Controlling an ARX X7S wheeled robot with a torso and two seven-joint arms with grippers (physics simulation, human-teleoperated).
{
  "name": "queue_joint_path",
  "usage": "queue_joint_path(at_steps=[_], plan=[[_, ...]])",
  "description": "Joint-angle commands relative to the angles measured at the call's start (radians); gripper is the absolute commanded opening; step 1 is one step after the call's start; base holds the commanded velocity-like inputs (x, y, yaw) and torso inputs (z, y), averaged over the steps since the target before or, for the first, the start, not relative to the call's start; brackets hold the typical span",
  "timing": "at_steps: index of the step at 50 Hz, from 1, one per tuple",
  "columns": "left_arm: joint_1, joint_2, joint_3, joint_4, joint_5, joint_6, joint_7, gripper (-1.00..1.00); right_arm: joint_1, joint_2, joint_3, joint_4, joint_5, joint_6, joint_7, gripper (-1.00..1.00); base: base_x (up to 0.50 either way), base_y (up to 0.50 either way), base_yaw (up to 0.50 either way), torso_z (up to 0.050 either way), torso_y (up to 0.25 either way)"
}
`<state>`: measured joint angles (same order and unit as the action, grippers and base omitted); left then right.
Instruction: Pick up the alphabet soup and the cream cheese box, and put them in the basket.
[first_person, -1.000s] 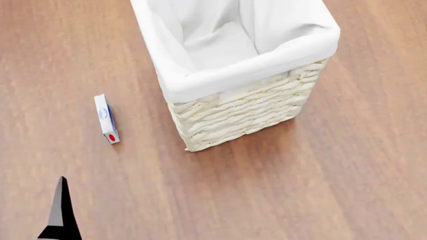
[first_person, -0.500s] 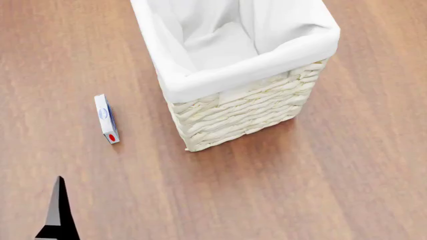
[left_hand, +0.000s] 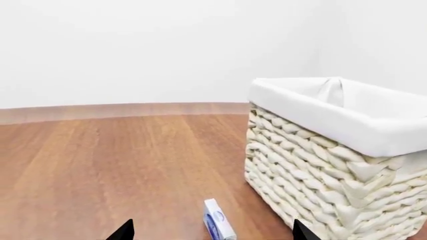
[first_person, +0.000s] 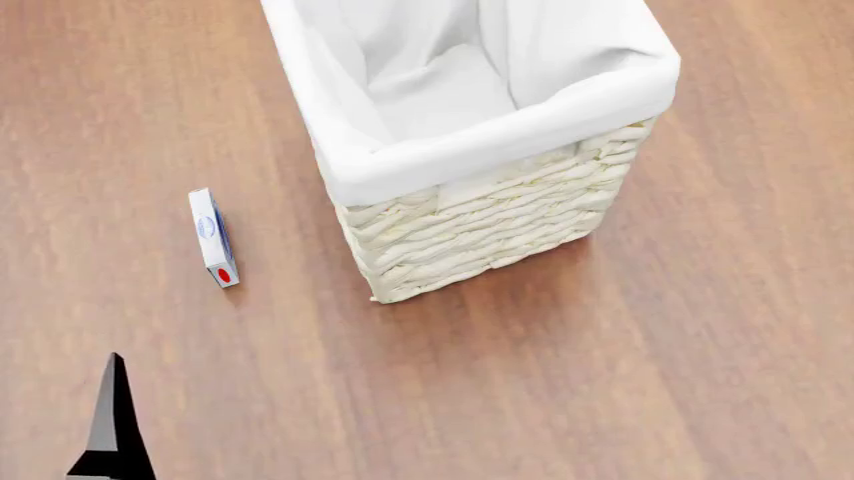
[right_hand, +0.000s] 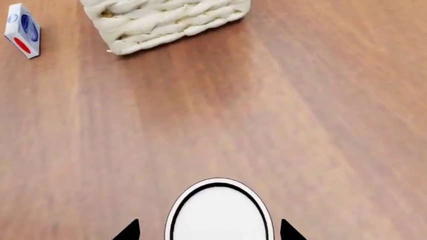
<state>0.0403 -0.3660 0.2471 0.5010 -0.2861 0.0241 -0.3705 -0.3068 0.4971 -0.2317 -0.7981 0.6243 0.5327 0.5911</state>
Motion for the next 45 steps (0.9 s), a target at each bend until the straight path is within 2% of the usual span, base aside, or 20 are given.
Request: queue_joint_path(at_steps=[1, 36, 37, 45], plan=[[-0.002, -0.002, 0.001, -0.006, 0.000, 0.002, -0.004, 1.00, 0.031, -0.006, -0.010, 0.048, -0.007, -0.002, -0.011, 1.00, 0.00, 0.00, 0.00, 0.000, 0.000], [-0.008, -0.010, 0.006, -0.010, 0.003, -0.005, -0.018, 1.00, 0.069, -0.027, -0.063, 0.226, -0.072, -0.068, -0.073, 1.00, 0.00, 0.00, 0.00, 0.000, 0.000], [-0.008, -0.010, 0.007, -0.011, 0.005, -0.005, -0.019, 1.00, 0.069, -0.027, -0.065, 0.230, -0.075, -0.072, -0.075, -1.00, 0.00, 0.00, 0.00, 0.000, 0.000], [-0.009, -0.011, 0.010, -0.015, 0.005, -0.003, -0.019, 1.00, 0.072, -0.025, -0.069, 0.233, -0.079, -0.075, -0.076, -1.00, 0.00, 0.00, 0.00, 0.000, 0.000]])
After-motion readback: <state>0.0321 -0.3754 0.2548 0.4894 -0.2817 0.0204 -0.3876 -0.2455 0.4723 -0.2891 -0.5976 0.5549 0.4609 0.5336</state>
